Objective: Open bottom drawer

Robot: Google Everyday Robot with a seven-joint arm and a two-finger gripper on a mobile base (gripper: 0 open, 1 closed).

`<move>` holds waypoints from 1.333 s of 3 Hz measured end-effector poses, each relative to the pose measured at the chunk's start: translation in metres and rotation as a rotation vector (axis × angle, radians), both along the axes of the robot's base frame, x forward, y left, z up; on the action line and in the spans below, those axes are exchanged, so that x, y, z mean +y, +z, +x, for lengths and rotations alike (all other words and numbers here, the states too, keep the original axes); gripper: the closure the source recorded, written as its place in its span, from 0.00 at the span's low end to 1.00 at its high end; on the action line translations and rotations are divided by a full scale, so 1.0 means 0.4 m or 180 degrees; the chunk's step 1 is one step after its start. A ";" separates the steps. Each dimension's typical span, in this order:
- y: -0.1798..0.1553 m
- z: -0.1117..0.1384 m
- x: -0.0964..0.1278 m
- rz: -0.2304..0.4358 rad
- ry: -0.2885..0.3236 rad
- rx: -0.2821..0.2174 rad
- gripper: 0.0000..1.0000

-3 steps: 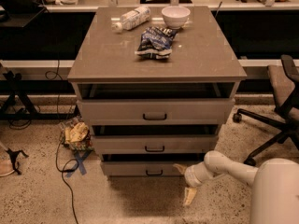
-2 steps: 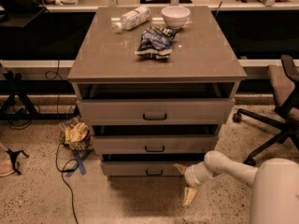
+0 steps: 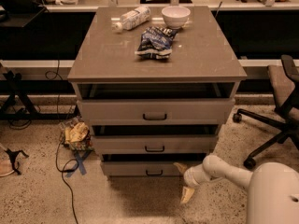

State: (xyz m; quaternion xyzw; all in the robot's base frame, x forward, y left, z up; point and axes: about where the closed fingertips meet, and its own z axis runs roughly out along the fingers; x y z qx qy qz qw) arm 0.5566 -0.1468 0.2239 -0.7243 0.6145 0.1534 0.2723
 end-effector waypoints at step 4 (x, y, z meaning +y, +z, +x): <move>-0.089 0.194 -0.031 -0.0589 -0.0405 -0.0434 0.00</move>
Offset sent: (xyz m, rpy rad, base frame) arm 0.0771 -0.0304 -0.0118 -0.1723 -0.2047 -0.1573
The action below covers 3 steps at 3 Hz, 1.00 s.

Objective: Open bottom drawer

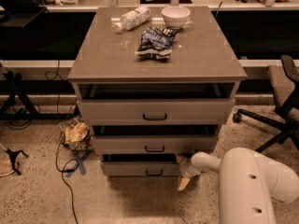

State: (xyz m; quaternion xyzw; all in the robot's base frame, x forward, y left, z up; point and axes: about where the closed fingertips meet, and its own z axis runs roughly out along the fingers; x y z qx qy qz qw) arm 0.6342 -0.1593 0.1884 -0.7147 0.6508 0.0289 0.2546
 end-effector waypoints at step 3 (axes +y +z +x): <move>-0.060 0.045 0.027 0.0068 0.0025 0.0126 0.42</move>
Offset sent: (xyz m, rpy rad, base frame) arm 0.0301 0.0124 -0.0260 0.0191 0.0300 0.0059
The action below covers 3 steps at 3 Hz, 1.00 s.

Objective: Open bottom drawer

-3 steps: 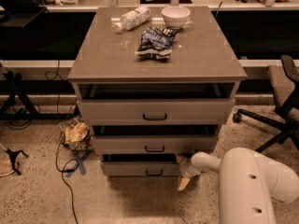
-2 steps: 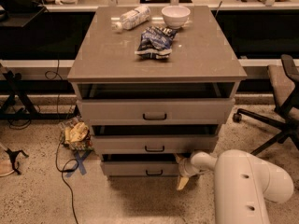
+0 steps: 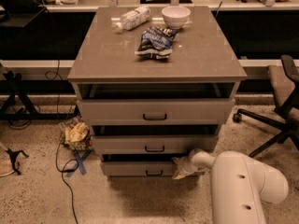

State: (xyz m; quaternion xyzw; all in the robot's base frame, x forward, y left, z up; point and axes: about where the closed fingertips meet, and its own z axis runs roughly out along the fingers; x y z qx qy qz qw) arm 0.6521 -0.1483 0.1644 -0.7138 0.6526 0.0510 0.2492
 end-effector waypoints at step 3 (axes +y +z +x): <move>-0.004 -0.019 -0.013 0.0066 -0.0026 0.0080 1.00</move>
Offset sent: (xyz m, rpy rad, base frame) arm -0.0592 -0.0577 -0.0026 0.0751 0.0702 -0.1280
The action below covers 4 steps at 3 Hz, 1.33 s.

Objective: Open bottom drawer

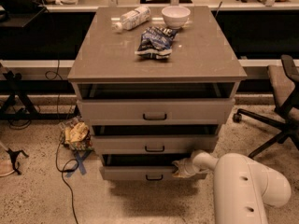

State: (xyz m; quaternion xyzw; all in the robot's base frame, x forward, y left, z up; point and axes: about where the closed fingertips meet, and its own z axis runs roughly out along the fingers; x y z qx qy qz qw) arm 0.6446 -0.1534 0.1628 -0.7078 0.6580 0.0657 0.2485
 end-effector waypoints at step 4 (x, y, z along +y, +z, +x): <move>-0.014 -0.014 0.016 0.0015 0.0021 0.0037 0.00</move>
Offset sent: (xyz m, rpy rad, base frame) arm -0.0014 0.0016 -0.0016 0.0012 0.0029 0.0017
